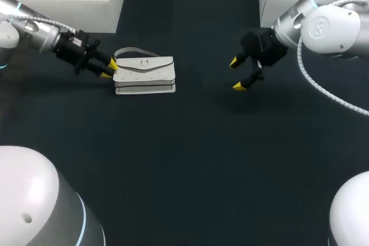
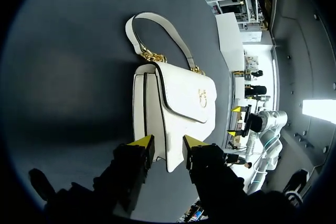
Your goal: Pick up the bag, open it, inspect its contents, close it, and place it on the opposite side
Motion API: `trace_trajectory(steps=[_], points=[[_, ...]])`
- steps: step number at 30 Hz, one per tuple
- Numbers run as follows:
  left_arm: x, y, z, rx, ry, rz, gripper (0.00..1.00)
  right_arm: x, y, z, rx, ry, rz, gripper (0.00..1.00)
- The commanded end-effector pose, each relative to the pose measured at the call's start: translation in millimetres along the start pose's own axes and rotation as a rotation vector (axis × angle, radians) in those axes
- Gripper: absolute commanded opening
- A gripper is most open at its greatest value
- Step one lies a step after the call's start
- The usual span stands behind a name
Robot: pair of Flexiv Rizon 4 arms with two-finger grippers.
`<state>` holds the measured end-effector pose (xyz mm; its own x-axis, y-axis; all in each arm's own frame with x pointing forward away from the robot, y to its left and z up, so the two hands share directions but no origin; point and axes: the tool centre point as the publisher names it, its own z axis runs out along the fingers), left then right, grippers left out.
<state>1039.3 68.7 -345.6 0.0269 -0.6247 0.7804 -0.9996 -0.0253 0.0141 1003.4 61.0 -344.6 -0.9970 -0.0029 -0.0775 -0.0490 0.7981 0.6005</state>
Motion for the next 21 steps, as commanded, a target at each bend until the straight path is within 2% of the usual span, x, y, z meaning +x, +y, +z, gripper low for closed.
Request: trace_trajectory(steps=[1, 4, 9, 12, 13, 21], points=[[-2.5, -6, 7, -0.014, -0.006, -0.005, 0.33, -0.7, -0.2, 1, 0.0, 0.001, 0.0, 1.0], [-3.3, -9, 11, -0.017, -0.011, -0.009, 0.33, -0.7, -0.2, 1, 0.0, 0.001, 0.0, 1.0], [-2.9, -12, 15, -0.019, -0.015, -0.015, 0.25, -0.7, -0.2, 1, 0.0, 0.001, 0.0, 1.0], [-1.1, -11, 15, -0.016, -0.02, -0.014, 0.02, -0.7, -0.2, 1, 0.0, 0.001, 0.0, 1.0], [-0.9, -11, 15, -0.016, -0.02, -0.013, 0.0, -0.7, -0.2, 1, 0.0, 0.001, 0.0, 1.0], [6.9, -9, 31, -0.034, -0.023, 0.011, 0.0, -0.7, -0.2, 1, 0.0, 0.001, 0.0, 1.0]])
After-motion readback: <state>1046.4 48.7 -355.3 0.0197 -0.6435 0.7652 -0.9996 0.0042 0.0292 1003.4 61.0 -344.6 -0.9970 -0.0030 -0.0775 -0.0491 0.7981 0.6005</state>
